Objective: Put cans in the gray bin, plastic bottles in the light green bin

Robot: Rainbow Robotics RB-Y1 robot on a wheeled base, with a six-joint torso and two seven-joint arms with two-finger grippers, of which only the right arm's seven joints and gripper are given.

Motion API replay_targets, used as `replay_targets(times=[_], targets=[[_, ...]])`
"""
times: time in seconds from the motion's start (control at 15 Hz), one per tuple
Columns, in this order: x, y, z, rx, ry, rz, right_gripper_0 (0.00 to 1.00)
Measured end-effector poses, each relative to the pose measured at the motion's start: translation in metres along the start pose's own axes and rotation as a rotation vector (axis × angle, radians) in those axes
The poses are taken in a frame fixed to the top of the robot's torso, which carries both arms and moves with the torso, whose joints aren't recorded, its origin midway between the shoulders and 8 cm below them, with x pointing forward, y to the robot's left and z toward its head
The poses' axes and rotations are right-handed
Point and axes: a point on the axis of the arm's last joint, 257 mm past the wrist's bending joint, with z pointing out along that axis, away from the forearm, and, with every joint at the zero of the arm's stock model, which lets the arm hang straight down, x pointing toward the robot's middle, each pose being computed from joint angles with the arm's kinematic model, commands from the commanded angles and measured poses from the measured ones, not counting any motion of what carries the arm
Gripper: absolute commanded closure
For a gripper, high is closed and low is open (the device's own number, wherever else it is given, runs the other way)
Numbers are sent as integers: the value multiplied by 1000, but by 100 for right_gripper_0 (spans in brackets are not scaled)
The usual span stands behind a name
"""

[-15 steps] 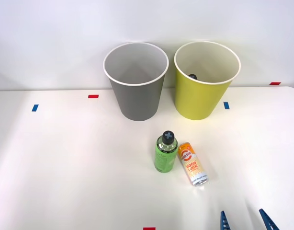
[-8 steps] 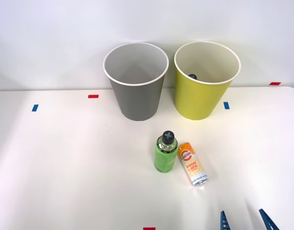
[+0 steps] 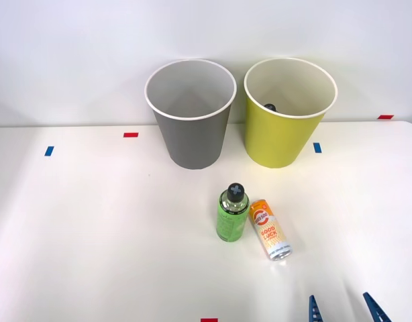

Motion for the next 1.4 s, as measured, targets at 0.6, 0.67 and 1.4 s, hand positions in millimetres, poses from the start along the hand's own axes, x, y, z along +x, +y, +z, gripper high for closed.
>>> replay_targets(times=[0.6,0.67,1.4], targets=[[9,-4,28,-49,157,-87,0],[11,-3,36,-51,210,-90,0],[-6,24,94,-77,651,-68,0]])
